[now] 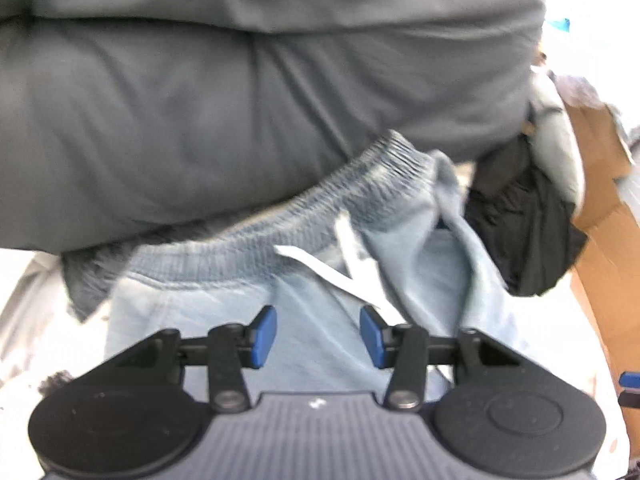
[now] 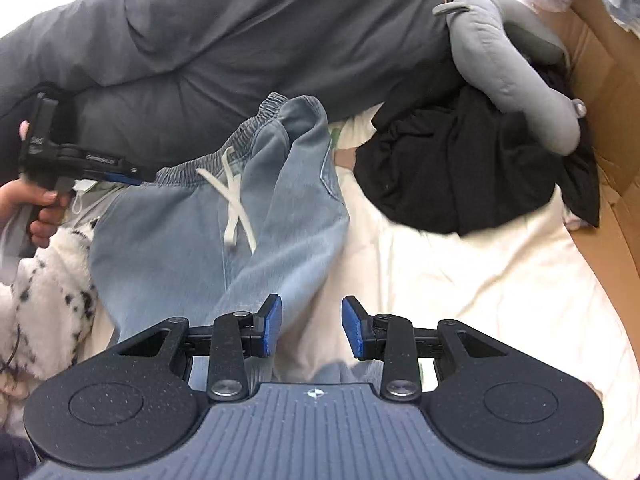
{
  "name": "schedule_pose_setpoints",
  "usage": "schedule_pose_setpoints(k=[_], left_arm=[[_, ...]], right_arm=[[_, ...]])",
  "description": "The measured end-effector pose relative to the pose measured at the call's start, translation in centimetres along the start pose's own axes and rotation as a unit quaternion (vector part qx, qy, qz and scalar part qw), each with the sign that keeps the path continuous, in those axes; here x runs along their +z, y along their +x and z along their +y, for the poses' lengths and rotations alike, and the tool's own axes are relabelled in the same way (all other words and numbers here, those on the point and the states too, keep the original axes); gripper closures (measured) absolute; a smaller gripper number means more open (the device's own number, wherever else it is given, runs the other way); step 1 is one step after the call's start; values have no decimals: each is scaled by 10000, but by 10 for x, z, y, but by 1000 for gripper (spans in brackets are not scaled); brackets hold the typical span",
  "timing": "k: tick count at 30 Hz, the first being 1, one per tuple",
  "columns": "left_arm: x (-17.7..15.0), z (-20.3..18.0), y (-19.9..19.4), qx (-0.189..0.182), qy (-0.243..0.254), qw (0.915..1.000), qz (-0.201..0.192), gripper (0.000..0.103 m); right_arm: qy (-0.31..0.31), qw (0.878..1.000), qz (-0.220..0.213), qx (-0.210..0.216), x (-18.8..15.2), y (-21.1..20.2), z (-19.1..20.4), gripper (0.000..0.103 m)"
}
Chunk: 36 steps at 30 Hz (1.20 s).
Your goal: Fold clothes
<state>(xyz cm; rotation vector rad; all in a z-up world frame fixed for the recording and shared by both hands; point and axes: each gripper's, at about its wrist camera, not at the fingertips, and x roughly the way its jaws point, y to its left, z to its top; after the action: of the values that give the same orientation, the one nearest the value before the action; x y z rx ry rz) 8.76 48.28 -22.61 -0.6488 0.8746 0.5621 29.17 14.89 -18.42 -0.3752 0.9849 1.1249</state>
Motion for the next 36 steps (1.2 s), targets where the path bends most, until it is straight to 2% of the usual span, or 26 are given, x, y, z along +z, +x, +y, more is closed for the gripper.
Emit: schedule_pose_setpoints(k=[9,14,19,23,29,33,36], left_arm=[[-18,-53,28,-390,331,9978,412,49],[-25,-74,53,-525,663,9941,677,49],[-22,-88,70,-708,834,9906,824,49],[-22,-95,73,-801,868,9892,868,49],[-24,-100,58,-813,940,9858,1133,49],[-24,-102,48,-735,924,9867,1118,49],[-26,-99,46,-782,570,9881,1197,49]], right_arm=[[186,9997,117,-100,-50,-33,-16,63],[185,9995,212,-110,-88,-29,-15,63],[181,9985,375,-366,-123,-24,5,63],[166,9975,570,-382,-132,-37,24,63],[53,9954,752,-591,-129,-60,50,63],[81,9972,217,-708,-131,-59,53,63],[82,9969,-31,-785,-143,-40,50,63]])
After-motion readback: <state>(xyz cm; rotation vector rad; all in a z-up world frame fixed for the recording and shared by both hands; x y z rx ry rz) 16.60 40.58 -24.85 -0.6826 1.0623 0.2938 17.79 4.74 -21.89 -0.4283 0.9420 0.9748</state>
